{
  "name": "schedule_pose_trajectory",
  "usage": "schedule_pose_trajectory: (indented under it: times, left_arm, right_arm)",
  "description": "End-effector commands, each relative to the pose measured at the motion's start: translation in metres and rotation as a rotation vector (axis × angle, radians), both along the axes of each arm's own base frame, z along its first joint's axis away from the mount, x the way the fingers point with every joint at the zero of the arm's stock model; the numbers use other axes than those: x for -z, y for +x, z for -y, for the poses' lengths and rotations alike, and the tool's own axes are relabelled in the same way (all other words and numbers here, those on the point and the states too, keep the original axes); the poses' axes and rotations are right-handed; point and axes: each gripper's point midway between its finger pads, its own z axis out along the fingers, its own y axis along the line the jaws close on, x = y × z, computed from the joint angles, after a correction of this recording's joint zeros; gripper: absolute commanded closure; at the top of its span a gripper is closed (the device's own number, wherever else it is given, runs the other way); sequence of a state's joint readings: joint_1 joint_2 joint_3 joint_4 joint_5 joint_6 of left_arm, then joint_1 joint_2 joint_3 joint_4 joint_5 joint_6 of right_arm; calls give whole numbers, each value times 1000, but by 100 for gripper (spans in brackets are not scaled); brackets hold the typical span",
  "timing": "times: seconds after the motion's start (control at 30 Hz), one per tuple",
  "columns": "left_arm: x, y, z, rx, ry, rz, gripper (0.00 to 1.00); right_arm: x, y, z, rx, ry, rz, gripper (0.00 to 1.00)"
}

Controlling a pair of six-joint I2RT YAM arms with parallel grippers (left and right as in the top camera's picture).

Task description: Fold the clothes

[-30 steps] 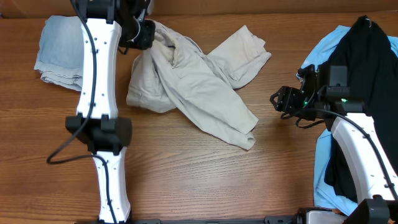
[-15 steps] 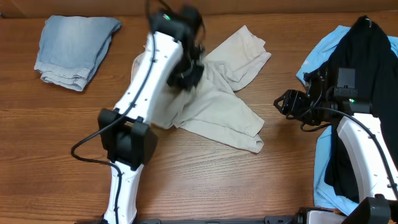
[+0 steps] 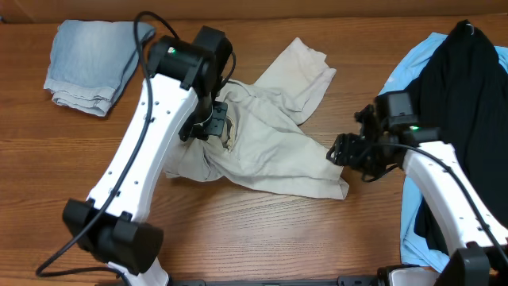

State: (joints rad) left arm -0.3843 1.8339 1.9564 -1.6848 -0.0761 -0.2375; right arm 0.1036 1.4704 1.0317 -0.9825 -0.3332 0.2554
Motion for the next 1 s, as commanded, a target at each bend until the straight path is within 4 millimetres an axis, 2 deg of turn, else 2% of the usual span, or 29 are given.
schedule_pose_trajectory:
  times: [0.0, 0.27, 0.5, 0.53, 0.57, 0.6, 0.7, 0.73, 0.83, 0.97]
  left_arm:
    - [-6, -2, -8, -31, 33, 27, 96]
    - [1, 11, -8, -32, 49, 70, 96]
    - [3, 14, -7, -33, 44, 82, 96]
    - [3, 15, -7, -33, 44, 83, 96]
    - [3, 15, -7, -32, 43, 86, 96]
    - [3, 16, -7, -32, 42, 88, 96]
    - [4, 18, -6, -33, 39, 96, 96]
    - [4, 19, -5, -32, 38, 99, 96]
    - [4, 20, -5, -30, 36, 101, 96]
    - [4, 20, -5, -22, 37, 101, 96]
  right_arm:
    - [26, -12, 11, 115, -77, -84, 34]
    - [65, -25, 3, 118, -18, -83, 34]
    - [70, -2, -3, 114, 21, 48, 47]
    - [69, 1, -3, 114, 24, 62, 50]
    - [68, 4, -3, 114, 27, 78, 60]
    - [68, 6, -4, 113, 28, 84, 64]
    - [64, 14, -5, 110, 35, 123, 87]
    - [62, 18, -4, 113, 37, 134, 95]
    - [38, 37, 2, 142, 63, 179, 96]
    - [-34, 73, 33, 178, 87, 297, 96]
